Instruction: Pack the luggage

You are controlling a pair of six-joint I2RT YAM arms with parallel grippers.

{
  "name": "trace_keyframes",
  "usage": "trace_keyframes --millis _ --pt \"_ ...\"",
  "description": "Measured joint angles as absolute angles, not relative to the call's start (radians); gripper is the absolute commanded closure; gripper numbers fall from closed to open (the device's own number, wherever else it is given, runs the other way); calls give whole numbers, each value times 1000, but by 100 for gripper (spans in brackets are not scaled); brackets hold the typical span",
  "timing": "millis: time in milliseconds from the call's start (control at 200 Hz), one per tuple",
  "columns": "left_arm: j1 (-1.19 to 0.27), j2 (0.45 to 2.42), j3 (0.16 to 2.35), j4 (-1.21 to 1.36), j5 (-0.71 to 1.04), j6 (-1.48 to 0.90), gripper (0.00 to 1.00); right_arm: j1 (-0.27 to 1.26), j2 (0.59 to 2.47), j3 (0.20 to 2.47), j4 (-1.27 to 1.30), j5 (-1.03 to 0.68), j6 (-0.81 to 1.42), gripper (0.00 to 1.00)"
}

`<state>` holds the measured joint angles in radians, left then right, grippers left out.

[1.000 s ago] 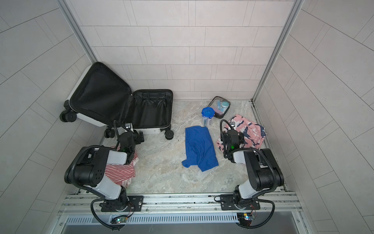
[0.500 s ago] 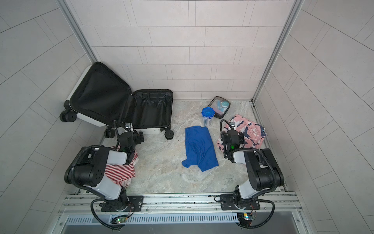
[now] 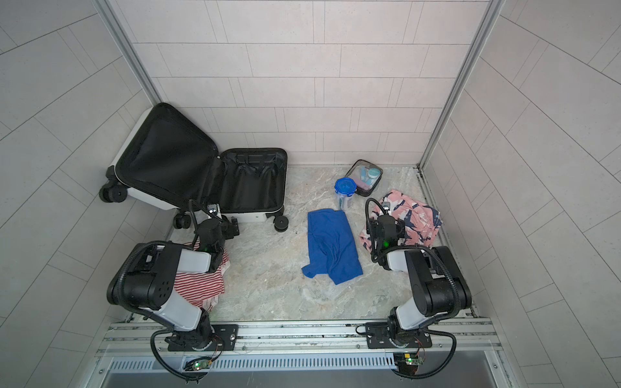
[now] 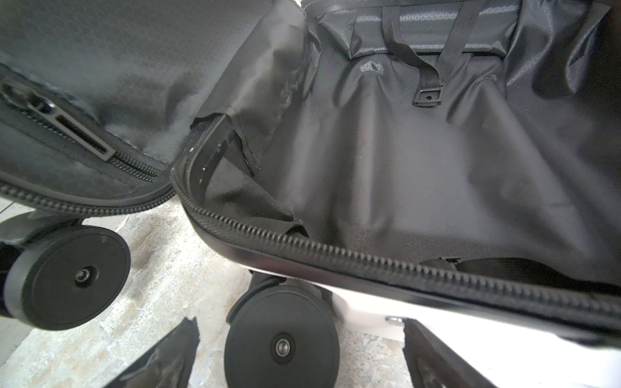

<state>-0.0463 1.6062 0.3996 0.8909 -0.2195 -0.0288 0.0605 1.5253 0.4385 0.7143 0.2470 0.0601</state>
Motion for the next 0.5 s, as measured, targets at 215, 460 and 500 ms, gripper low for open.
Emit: trace_keyframes --millis 215,460,500 --pt "-46 1606 400 891 -220 -29 0 60 1525 439 714 247 60 1" --pt "-46 1590 398 887 -203 -28 0 60 1521 435 712 251 61 1" --pt "-46 1571 398 877 -201 -28 0 60 1510 434 701 256 64 0"
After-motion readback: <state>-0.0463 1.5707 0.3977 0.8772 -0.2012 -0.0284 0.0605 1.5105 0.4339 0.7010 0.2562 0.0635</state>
